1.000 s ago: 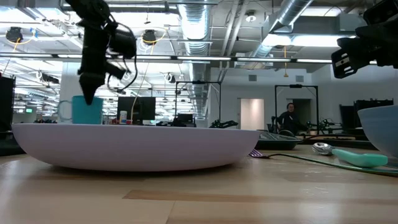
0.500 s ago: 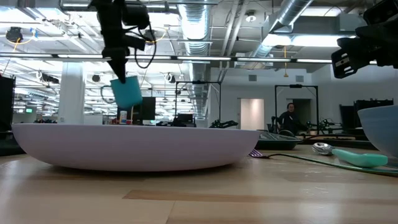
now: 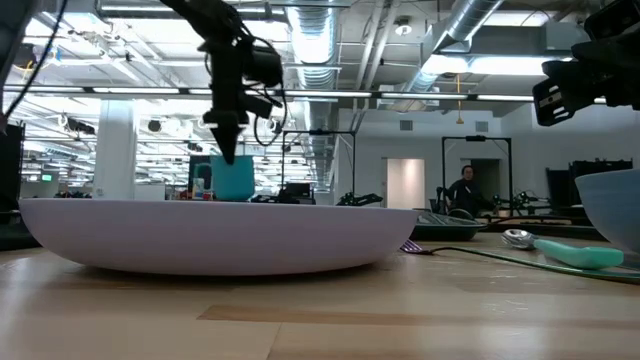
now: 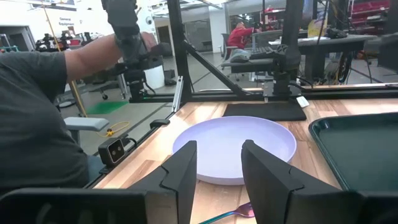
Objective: Set up tray
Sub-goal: Put the blue mug on the black tray
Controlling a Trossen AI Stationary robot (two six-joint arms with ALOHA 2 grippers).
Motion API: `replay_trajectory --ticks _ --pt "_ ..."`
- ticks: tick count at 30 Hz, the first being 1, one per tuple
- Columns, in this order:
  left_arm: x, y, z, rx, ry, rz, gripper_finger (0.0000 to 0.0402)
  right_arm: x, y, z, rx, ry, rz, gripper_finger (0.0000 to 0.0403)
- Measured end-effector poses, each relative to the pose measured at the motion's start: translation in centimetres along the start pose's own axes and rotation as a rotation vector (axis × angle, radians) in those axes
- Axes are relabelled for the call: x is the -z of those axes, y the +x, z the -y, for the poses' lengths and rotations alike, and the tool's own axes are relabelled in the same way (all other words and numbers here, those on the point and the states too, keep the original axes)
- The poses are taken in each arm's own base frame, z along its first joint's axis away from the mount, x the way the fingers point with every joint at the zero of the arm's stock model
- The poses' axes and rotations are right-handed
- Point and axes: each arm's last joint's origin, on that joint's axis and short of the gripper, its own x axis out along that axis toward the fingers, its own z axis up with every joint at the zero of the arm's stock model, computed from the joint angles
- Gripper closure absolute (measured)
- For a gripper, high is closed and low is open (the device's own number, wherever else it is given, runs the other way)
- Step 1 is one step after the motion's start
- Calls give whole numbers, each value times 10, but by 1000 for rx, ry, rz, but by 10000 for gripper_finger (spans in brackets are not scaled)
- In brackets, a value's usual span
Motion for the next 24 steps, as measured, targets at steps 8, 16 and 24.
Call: replay_trajectory --ticks 8,16,24 --pt "-17 13 -4 15 37 -20 400 0 0 0 0 0 0 284" --pt "-18 15 -4 16 41 -17 400 0 0 0 0 0 0 284" --pt "-20 15 -4 25 32 14 400 0 0 0 0 0 0 284"
